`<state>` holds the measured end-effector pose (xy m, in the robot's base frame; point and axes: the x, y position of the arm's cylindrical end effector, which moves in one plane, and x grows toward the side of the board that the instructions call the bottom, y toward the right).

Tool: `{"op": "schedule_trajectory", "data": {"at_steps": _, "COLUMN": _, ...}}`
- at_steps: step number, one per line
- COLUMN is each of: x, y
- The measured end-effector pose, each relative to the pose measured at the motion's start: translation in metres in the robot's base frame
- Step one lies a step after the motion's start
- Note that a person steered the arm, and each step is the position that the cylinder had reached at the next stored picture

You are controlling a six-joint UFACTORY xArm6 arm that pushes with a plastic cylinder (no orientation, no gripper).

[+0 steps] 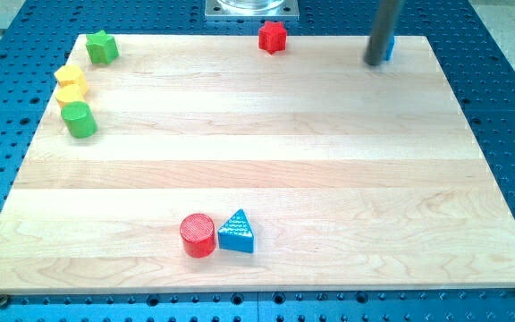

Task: Slide the red star vertically to the top of the triangle

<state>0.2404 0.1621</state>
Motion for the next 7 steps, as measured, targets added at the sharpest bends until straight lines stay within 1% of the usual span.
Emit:
{"op": "schedule_trajectory", "data": {"at_steps": 1, "x": -0.047, "y": -0.054}}
{"op": "schedule_trajectory", "data": {"at_steps": 2, "x": -0.048, "y": -0.069}}
{"op": "schedule_trajectory", "data": {"at_steps": 3, "x": -0.015, "y": -0.138}}
{"op": "schedule_trajectory", "data": {"at_steps": 4, "x": 0.05, "y": -0.228}}
{"op": "schedule_trajectory", "data": {"at_steps": 5, "x": 0.045, "y": -0.28}}
{"op": "schedule_trajectory", "data": {"at_steps": 6, "x": -0.007, "y": -0.28}}
{"op": "schedule_trajectory", "data": {"at_steps": 7, "x": -0.037, "y": -0.269}}
